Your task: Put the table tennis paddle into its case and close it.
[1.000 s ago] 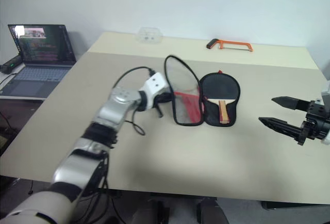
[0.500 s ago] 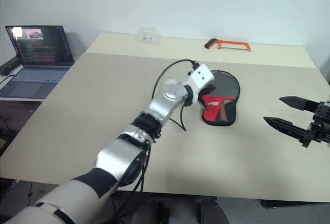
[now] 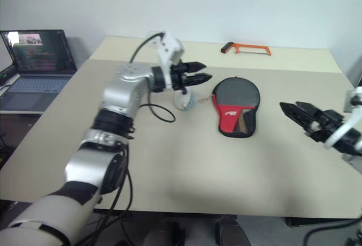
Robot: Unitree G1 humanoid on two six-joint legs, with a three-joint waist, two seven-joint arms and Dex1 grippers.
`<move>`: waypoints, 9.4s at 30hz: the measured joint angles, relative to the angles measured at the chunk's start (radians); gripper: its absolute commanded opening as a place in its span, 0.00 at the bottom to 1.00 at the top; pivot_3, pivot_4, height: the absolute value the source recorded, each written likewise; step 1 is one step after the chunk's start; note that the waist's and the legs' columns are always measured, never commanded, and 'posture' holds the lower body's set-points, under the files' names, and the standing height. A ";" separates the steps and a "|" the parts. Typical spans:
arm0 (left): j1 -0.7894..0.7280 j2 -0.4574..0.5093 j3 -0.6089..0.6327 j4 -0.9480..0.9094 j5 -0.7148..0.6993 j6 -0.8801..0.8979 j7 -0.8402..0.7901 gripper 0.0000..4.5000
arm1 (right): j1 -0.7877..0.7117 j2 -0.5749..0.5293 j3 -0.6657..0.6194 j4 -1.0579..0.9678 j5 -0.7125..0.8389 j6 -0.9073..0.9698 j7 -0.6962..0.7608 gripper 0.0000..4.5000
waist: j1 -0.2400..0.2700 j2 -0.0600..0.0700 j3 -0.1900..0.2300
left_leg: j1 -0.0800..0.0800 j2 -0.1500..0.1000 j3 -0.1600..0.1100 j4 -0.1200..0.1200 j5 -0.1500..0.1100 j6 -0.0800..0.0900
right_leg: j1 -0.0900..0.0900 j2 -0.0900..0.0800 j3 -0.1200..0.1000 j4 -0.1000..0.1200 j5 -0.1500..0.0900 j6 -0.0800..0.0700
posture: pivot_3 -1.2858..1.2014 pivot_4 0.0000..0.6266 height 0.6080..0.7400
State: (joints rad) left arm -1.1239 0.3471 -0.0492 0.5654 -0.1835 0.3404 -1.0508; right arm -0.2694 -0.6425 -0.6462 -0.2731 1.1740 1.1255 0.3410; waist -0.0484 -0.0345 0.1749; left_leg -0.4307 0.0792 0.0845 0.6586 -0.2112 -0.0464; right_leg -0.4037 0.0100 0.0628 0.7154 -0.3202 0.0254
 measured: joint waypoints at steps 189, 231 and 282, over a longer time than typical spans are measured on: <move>0.210 0.004 -0.156 -0.072 0.115 0.167 0.225 1.00 | 0.015 0.384 0.877 0.124 -0.934 -0.623 0.012 0.99 | 0.019 -0.013 -0.012 | -0.001 0.002 -0.002 0.004 -0.002 0.003 | 0.000 0.004 0.001 0.002 0.003 -0.002 | 0.52 0.24 1.00; -0.047 -0.242 -0.200 0.673 0.421 -0.181 0.645 0.15 | 0.044 0.445 0.902 0.123 -1.040 -0.608 0.043 1.00 | 0.019 -0.013 -0.029 | 0.015 0.001 -0.001 0.001 -0.003 0.003 | 0.017 0.004 -0.004 -0.002 0.001 0.002 | 0.52 0.24 1.00; -0.307 -0.518 -0.496 0.852 0.847 -0.492 0.791 0.15 | 0.111 0.450 0.940 -0.016 -1.112 -0.526 0.008 1.00 | 0.019 -0.012 -0.027 | 0.013 -0.001 -0.001 -0.016 -0.004 0.001 | 0.014 0.004 -0.002 -0.019 0.001 0.001 | 0.52 0.24 1.00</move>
State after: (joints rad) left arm -1.4310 -0.1708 -0.5456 1.4175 0.6635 -0.1516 -0.2598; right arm -0.1587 -0.1920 0.2940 -0.2893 0.0619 0.5999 0.3491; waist -0.0296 -0.0470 0.1483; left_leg -0.4181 0.0785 0.0840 0.6429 -0.2149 -0.0456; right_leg -0.3894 0.0137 0.0612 0.6959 -0.3195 0.0268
